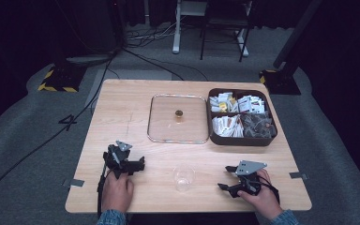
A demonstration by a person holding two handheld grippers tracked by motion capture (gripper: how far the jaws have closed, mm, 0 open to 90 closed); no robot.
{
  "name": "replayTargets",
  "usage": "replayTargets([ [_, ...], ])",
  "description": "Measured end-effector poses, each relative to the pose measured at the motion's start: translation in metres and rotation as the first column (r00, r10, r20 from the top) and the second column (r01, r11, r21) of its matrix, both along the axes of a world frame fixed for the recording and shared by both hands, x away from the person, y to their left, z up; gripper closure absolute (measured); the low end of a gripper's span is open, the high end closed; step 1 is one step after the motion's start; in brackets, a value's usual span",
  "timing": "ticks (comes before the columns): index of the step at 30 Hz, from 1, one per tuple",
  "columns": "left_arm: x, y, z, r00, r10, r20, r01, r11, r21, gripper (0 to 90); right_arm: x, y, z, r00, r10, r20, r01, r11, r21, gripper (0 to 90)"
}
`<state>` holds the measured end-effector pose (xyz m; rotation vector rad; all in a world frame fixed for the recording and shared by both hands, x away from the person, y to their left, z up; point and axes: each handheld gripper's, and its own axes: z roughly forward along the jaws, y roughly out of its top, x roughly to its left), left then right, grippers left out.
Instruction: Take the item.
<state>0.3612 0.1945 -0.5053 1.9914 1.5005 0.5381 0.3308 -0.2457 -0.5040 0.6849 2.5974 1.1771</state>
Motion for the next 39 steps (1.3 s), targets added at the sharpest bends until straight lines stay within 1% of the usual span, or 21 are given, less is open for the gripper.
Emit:
replayTargets([
  [2,0.000,0.000,0.000,1.0000,0.000,-0.001,0.000,1.0000,0.002,0.1,0.000,0.000,0.000,1.0000,-0.006,0.001,0.006,1.000,0.005,25.5],
  [4,0.000,0.000,0.000,1.0000,0.000,-0.001,0.000,1.0000,0.001,0.1,0.001,-0.002,0.004,0.9997,-0.023,0.002,0.023,1.000,0.022,26.2],
  [7,0.000,0.000,0.000,1.0000,0.000,0.000,0.000,1.0000,0.004,0.1,0.002,-0.004,0.010,0.9993,-0.037,-0.002,0.037,0.999,0.038,27.3],
  [9,0.000,0.000,0.000,1.0000,0.000,0.000,0.000,1.0000,0.002,0.1,0.003,-0.006,0.016,0.9989,-0.047,-0.009,0.047,0.998,0.035,28.2],
  [10,0.000,0.000,0.000,1.0000,0.000,0.000,0.000,1.0000,0.003,0.1,0.004,-0.007,0.022,0.9982,-0.057,-0.020,0.058,0.997,0.043,30.7],
  [12,0.000,0.000,0.000,1.0000,0.000,0.000,0.000,1.0000,0.003,0.1,0.005,-0.008,0.025,0.9975,-0.066,-0.023,0.067,0.997,0.048,31.2],
  [13,0.000,0.000,0.000,1.0000,0.004,0.000,-0.004,1.0000,-0.001,0.1,0.007,-0.009,0.029,0.9957,-0.088,-0.030,0.089,0.994,0.056,31.5],
  [15,0.000,0.000,0.000,1.0000,0.002,0.000,-0.002,1.0000,0.001,0.1,0.010,-0.011,0.037,0.9931,-0.112,-0.035,0.114,0.991,0.068,32.1],
  [16,0.001,0.000,0.000,1.0000,0.001,0.000,-0.001,1.0000,0.002,0.1,0.012,-0.011,0.041,0.9923,-0.119,-0.033,0.122,0.990,0.076,32.1],
  [17,0.001,0.000,0.000,1.0000,0.002,0.000,-0.002,1.0000,0.001,0.1,0.016,-0.013,0.049,0.9910,-0.132,-0.023,0.134,0.987,0.088,32.0],
  [19,0.001,0.000,0.000,1.0000,0.002,0.000,-0.002,1.0000,0.001,0.1,0.018,-0.013,0.051,0.9904,-0.137,-0.019,0.138,0.986,0.093,31.9],
  [20,0.001,0.000,0.000,1.0000,0.002,0.000,-0.002,1.0000,0.001,0.1,0.022,-0.016,0.056,0.9886,-0.150,-0.009,0.150,0.983,0.108,31.0],
  [23,0.001,0.000,0.000,1.0000,0.004,0.001,-0.004,1.0000,0.000,0.1,0.027,-0.018,0.061,0.9867,-0.162,-0.004,0.162,0.980,0.120,30.7],
  [26,0.001,0.000,0.000,1.0000,0.004,0.001,-0.004,1.0000,-0.001,0.1,0.034,-0.022,0.069,0.9859,-0.166,-0.022,0.168,0.977,0.128,30.4],
  [30,0.001,0.000,0.000,1.0000,0.004,0.001,-0.004,1.0000,-0.001,0.1,0.042,-0.028,0.079,0.9813,-0.192,-0.009,0.191,0.969,0.156,30.4],
  [33,0.001,0.000,0.000,1.0000,0.004,0.001,-0.004,1.0000,0.000,0.1,0.047,-0.032,0.085,0.9762,-0.217,0.002,0.213,0.960,0.181,30.4],
  [35,0.001,0.000,0.000,1.0000,0.004,0.001,-0.004,1.0000,-0.001,0.1,0.051,-0.036,0.088,0.9722,-0.234,0.009,0.227,0.953,0.201,29.9],
  [36,0.001,0.000,0.000,1.0000,0.005,0.001,-0.005,1.0000,-0.001,0.1,0.054,-0.039,0.091,0.9683,-0.249,0.019,0.239,0.946,0.219,29.5],
  [38,0.001,0.000,0.000,1.0000,0.007,0.001,-0.007,1.0000,-0.003,0.1,0.057,-0.042,0.094,0.9647,-0.262,0.029,0.248,0.940,0.233,29.5],
  [39,0.001,0.000,0.000,1.0000,0.007,0.001,-0.007,1.0000,-0.003,0.1,0.057,-0.042,0.094,0.9647,-0.262,0.029,0.248,0.940,0.233,29.5],
])
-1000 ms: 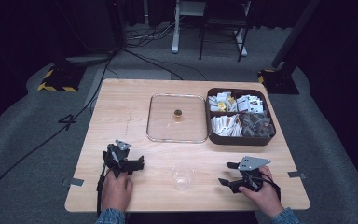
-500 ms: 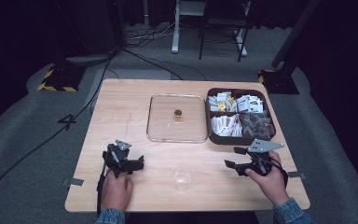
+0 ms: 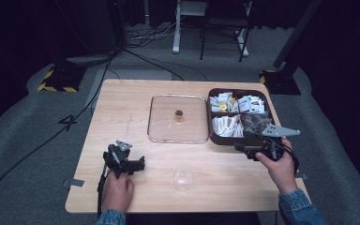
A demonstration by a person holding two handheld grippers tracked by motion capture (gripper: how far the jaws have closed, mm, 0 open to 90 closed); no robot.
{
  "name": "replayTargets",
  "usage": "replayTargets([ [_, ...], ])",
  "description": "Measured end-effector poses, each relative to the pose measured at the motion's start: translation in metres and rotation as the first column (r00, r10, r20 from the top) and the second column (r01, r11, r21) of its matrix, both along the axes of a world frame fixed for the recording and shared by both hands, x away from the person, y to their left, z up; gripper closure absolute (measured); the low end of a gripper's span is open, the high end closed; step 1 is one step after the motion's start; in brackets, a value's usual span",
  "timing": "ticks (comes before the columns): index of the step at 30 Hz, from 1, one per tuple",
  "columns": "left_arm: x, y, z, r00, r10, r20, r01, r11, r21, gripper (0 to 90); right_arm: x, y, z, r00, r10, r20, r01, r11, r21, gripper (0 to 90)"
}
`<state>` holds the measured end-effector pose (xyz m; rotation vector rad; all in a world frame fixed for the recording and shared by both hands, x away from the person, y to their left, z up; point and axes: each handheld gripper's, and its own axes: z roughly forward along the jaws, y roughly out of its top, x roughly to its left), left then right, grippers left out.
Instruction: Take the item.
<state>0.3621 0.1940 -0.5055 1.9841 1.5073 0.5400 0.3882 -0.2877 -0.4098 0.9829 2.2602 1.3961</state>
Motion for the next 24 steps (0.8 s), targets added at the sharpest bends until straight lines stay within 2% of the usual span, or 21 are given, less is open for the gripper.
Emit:
replayTargets([
  [1,0.000,0.000,0.000,1.0000,0.000,0.000,0.000,1.0000,0.000,0.1,0.004,-0.003,0.003,0.9997,-0.018,0.015,0.018,1.000,0.003,29.5],
  [5,0.000,0.000,0.000,1.0000,0.000,0.000,0.000,1.0000,0.000,0.1,0.011,-0.007,0.009,0.9989,-0.039,0.027,0.039,0.999,0.004,29.2],
  [10,0.000,0.000,0.000,1.0000,0.003,-0.001,-0.003,1.0000,0.001,0.1,0.027,-0.012,0.020,0.9958,-0.084,0.037,0.086,0.996,-0.036,26.9],
  [13,-0.001,0.000,0.000,1.0000,0.003,-0.002,-0.003,1.0000,0.002,0.1,0.036,-0.017,0.024,0.9916,-0.121,0.046,0.122,0.992,-0.020,27.6],
  [15,-0.001,0.001,0.000,1.0000,0.002,-0.001,-0.002,1.0000,0.002,0.1,0.046,-0.020,0.026,0.9904,-0.126,0.056,0.128,0.991,-0.038,30.2],
  [18,-0.001,0.001,0.000,1.0000,0.003,-0.002,-0.003,1.0000,0.001,0.1,0.052,-0.021,0.027,0.9894,-0.131,0.063,0.134,0.990,-0.047,30.6],
  [21,-0.001,0.001,0.000,1.0000,0.002,-0.001,-0.002,1.0000,0.003,0.1,0.063,-0.027,0.028,0.9816,-0.173,0.080,0.176,0.984,-0.026,31.0],
  [24,-0.001,0.001,0.000,1.0000,0.002,-0.001,-0.002,1.0000,0.003,0.1,0.067,-0.033,0.026,0.9762,-0.203,0.078,0.204,0.979,-0.011,31.0],
])
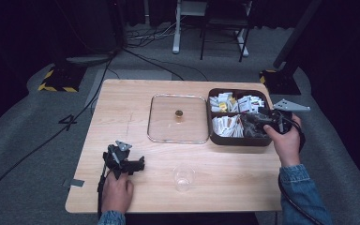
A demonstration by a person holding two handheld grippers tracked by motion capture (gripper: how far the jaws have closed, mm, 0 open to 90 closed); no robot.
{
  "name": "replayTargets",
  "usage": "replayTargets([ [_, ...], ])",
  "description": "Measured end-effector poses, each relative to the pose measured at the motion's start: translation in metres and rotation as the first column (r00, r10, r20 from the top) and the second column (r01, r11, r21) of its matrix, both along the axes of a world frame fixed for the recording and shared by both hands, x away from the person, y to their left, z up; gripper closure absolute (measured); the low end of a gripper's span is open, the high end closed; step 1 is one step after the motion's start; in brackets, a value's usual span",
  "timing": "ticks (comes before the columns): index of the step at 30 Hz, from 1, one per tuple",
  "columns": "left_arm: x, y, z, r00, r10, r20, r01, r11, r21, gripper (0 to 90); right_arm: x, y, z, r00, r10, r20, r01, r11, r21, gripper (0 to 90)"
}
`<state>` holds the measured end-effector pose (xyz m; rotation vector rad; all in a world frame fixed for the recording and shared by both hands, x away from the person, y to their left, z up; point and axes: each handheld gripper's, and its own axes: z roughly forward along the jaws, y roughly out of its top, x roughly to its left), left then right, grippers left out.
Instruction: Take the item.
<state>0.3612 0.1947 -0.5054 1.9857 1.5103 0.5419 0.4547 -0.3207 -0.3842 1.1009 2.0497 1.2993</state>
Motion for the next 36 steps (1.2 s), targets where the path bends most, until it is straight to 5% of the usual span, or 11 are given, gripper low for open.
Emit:
replayTargets([
  [5,0.000,0.000,0.000,1.0000,0.000,0.000,0.000,1.0000,0.000,0.1,0.006,-0.016,-0.010,0.9986,-0.052,-0.012,0.053,0.998,0.026,30.3],
  [19,0.000,0.000,0.000,1.0000,0.000,0.000,0.000,1.0000,0.000,0.1,0.019,-0.031,-0.043,0.9872,-0.140,-0.077,0.130,0.984,-0.121,32.1],
  [25,0.000,0.000,0.000,1.0000,0.000,-0.001,0.000,1.0000,-0.001,0.1,0.023,-0.033,-0.058,0.9792,-0.132,-0.154,0.110,0.984,-0.142,40.3],
  [36,0.000,0.000,0.000,1.0000,0.000,0.000,0.000,1.0000,0.000,0.1,0.026,-0.033,-0.069,0.9698,-0.137,-0.202,0.101,0.979,-0.180,48.1],
])
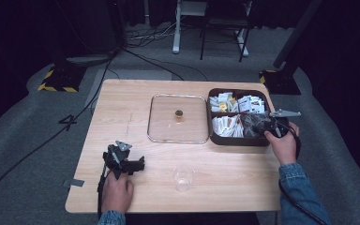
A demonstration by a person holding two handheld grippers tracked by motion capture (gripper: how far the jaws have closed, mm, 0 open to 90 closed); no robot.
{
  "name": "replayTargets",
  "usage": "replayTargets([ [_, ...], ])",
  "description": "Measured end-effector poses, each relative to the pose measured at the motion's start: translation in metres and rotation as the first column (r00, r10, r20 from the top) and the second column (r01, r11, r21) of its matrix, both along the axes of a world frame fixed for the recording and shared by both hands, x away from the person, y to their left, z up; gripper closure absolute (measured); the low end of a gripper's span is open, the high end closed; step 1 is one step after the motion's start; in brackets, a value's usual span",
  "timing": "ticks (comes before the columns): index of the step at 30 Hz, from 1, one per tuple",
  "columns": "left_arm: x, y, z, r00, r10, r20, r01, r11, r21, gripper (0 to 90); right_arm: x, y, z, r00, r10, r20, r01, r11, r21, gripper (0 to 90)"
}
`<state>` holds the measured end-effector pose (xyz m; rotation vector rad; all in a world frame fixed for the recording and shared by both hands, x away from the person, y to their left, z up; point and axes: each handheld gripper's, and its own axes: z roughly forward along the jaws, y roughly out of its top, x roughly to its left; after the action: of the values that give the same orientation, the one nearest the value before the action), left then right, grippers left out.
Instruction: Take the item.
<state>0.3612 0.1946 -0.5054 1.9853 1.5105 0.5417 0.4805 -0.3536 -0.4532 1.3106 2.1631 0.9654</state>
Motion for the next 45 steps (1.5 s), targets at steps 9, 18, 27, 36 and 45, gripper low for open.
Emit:
replayTargets([
  [9,0.000,0.000,0.000,1.0000,0.000,0.000,0.000,1.0000,0.000,0.1,-0.002,0.000,-0.001,0.9999,0.012,-0.010,-0.012,1.000,-0.013,67.6],
  [18,0.000,0.000,0.000,1.0000,0.000,0.000,0.000,1.0000,0.000,0.1,-0.004,-0.001,0.002,0.9999,0.003,0.015,-0.003,1.000,-0.017,71.0],
  [27,0.000,0.000,0.000,1.0000,0.000,-0.001,0.000,1.0000,-0.001,0.1,-0.011,-0.002,0.018,0.9973,0.000,0.073,-0.003,0.999,0.039,72.1],
  [36,0.000,0.000,0.000,1.0000,0.000,-0.001,0.000,1.0000,-0.001,0.1,-0.021,0.000,0.037,0.9918,0.023,0.126,-0.035,0.994,0.099,72.1],
  [45,0.000,0.000,0.000,1.0000,0.000,0.000,0.000,1.0000,0.000,0.1,-0.035,0.007,0.061,0.9864,0.078,0.145,-0.101,0.982,0.159,72.1],
])
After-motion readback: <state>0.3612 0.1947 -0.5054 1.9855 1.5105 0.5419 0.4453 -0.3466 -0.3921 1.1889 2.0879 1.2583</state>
